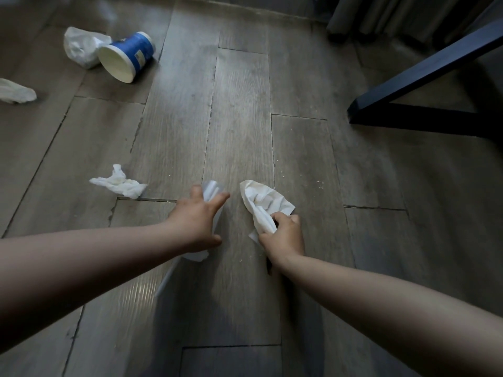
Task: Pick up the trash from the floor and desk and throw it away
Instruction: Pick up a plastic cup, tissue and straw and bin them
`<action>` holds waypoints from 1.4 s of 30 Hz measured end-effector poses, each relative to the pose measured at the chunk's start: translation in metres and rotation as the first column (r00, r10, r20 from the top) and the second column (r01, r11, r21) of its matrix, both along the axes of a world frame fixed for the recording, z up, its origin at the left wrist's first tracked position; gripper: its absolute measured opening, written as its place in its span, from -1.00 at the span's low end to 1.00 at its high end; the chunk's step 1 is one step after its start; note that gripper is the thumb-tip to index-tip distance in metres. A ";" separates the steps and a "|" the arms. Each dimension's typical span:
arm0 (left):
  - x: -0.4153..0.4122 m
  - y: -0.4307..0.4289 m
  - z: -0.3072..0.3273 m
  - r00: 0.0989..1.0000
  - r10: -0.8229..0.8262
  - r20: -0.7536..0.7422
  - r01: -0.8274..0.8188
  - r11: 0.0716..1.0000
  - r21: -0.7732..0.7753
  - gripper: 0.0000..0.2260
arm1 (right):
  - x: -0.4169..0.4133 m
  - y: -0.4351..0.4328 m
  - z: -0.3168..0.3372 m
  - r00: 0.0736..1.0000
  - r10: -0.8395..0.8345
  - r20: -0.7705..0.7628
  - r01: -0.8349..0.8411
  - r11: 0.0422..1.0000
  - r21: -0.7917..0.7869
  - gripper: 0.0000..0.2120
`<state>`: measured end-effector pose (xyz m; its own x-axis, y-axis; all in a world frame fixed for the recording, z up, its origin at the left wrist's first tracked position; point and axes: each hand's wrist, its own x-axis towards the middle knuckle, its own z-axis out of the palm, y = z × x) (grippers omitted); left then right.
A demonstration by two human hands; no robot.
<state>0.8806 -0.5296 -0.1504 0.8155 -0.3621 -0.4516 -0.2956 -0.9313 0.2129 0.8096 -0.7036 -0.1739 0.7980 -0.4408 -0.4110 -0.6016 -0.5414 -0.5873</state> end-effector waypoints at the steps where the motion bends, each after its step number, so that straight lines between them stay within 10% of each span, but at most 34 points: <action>1: 0.000 0.000 -0.001 1.000 0.001 0.000 -0.001 1.000 0.001 -0.11 | 0.000 -0.002 0.000 1.000 0.000 0.001 0.000 1.000 0.009 -0.77; 28: 0.016 -0.015 0.086 0.953 0.160 -0.257 -0.226 0.941 -0.253 -0.20 | -0.035 -0.086 0.113 0.888 -0.455 0.066 0.424 0.866 0.266 -0.96; 42: 0.000 -0.057 0.450 0.966 0.062 -0.251 -0.138 0.946 -0.294 -0.19 | -0.053 -0.086 0.468 0.833 -0.539 0.121 0.490 0.822 0.290 -0.83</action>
